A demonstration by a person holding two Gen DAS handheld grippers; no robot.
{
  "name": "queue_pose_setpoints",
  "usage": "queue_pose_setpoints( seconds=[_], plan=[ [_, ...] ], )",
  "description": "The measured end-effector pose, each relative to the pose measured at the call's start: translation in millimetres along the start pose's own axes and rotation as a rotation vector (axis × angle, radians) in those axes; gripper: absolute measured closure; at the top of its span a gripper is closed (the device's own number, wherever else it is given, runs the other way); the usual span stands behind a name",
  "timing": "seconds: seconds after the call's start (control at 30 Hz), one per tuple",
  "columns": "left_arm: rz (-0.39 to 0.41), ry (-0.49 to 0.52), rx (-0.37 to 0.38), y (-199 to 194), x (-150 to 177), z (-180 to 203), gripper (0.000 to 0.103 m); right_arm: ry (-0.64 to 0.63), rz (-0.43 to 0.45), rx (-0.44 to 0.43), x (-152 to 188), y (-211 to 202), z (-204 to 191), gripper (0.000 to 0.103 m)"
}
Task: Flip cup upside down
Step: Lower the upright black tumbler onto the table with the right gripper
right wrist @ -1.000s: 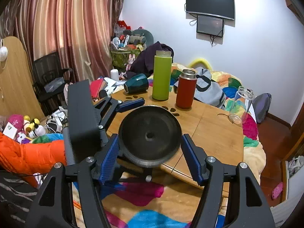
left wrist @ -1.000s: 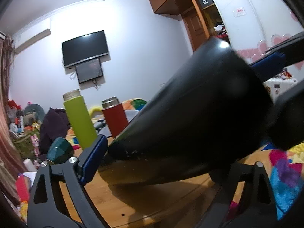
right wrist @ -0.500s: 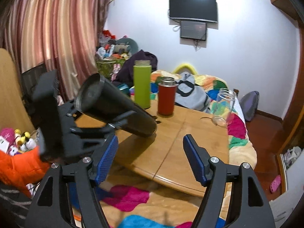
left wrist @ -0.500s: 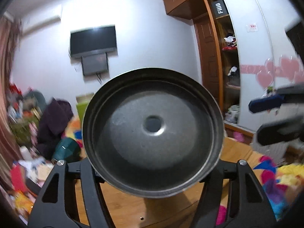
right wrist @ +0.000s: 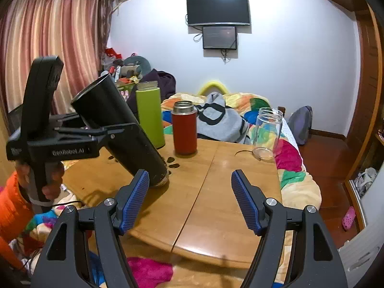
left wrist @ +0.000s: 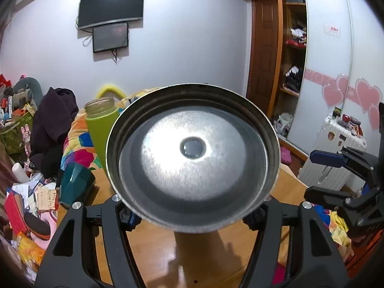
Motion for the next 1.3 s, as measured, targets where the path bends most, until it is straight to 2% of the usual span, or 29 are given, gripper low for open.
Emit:
queue_pose_setpoints(
  seconds=[0.3, 0.53, 1.03, 1.2, 1.3],
  plan=[
    [-0.092, 0.106, 0.017, 31.7, -20.9, 21.2, 0.039, 0.057, 0.028, 0.015, -5.1, 13.7, 15.8, 0.035],
    [-0.136, 0.060, 0.057, 47.2, -29.3, 8.4, 0.039, 0.113, 0.051, -0.011, -9.0, 14.9, 23.5, 0.035],
    [-0.114, 0.024, 0.089, 42.3, -30.4, -3.9, 0.039, 0.116, 0.049, -0.018, -10.3, 17.1, 22.5, 0.035],
    [-0.097, 0.066, 0.049, 35.4, -26.4, -2.9, 0.039, 0.101, 0.052, -0.018, -13.8, 16.2, 17.5, 0.035],
    [-0.083, 0.066, 0.051, 25.5, -22.8, -4.4, 0.037, 0.095, 0.061, -0.022, -16.7, 13.8, 13.4, 0.035]
  ],
)
Point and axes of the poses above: each gripper's, at about its wrist camera, not at the fingertips, and y roughly the way its jaws point, z to its right, x to its underside, the point moved 9 cm from there along y, roughly the way its jaws point, and after that the axes turned 2 degrees about -z, right-handed, at the moved point
